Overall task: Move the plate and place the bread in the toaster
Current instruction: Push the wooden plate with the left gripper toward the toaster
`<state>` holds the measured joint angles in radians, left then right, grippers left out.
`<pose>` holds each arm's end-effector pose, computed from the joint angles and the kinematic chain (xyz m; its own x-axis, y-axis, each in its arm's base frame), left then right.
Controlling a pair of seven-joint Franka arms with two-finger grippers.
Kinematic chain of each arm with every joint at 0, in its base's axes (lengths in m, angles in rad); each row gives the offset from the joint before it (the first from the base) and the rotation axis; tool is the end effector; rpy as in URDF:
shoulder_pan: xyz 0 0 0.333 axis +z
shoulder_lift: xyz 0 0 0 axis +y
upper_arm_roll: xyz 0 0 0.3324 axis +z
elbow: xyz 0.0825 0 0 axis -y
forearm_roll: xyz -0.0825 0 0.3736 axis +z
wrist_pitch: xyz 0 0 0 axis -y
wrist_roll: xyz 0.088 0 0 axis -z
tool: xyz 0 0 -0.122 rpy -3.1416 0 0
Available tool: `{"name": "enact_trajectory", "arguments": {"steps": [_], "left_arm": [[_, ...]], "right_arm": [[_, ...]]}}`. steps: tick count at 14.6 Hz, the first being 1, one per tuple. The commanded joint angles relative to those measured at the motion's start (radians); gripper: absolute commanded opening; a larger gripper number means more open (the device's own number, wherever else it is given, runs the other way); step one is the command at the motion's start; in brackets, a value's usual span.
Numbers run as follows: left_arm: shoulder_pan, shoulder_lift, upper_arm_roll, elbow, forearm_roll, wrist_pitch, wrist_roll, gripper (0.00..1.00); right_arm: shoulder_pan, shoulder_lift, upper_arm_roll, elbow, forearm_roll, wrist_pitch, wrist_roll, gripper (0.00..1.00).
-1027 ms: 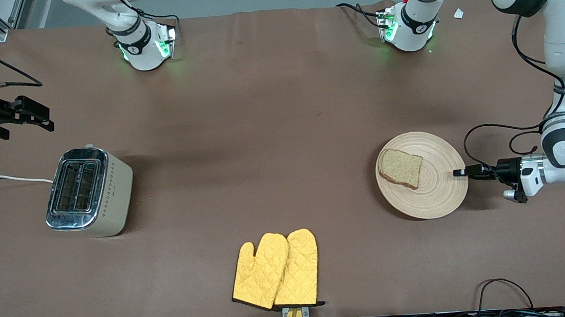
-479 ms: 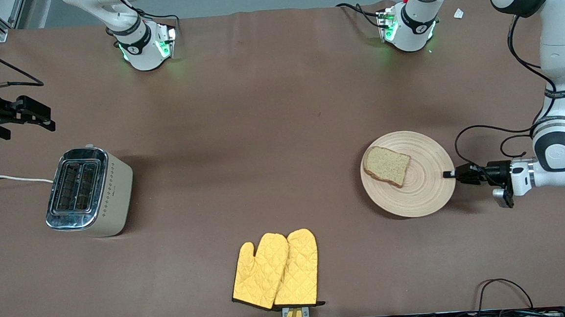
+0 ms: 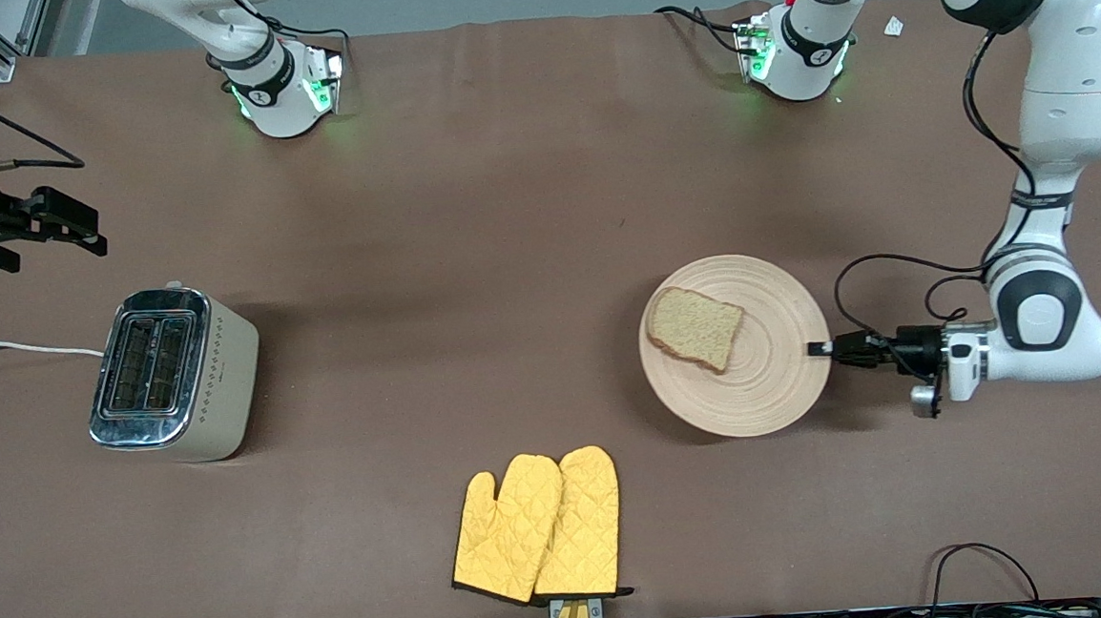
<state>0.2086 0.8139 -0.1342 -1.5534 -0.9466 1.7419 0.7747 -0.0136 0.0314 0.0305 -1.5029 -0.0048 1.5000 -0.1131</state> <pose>0.6577 -0.0243 0.1840 0.9792 -0.2016 -0.0222 -0.0704 -0.4404 0.8950 0.5469 0.0083 0.6338 0.9910 0.1293 -0.0345 0.1294 -0.9916 0.0000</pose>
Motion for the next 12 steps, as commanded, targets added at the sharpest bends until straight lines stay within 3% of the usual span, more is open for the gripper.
{"name": "enact_trajectory", "arguments": {"steps": [1,7,12], "left_arm": [[-0.105,-0.002,-0.008,0.012,-0.104,0.085,-0.029,0.00],[-0.389,0.002,-0.008,0.012,-0.397,0.328,-0.055,0.00],[-0.612,0.027,-0.008,0.013,-0.547,0.576,-0.153,0.00]], "right_arm": [[-0.005,-0.016,-0.003,-0.010,-0.004,-0.006,-0.005,1.00],[-0.006,-0.016,-0.004,-0.008,-0.006,0.000,-0.007,1.00],[-0.011,-0.010,-0.004,0.030,-0.023,-0.003,-0.006,1.00]]}}
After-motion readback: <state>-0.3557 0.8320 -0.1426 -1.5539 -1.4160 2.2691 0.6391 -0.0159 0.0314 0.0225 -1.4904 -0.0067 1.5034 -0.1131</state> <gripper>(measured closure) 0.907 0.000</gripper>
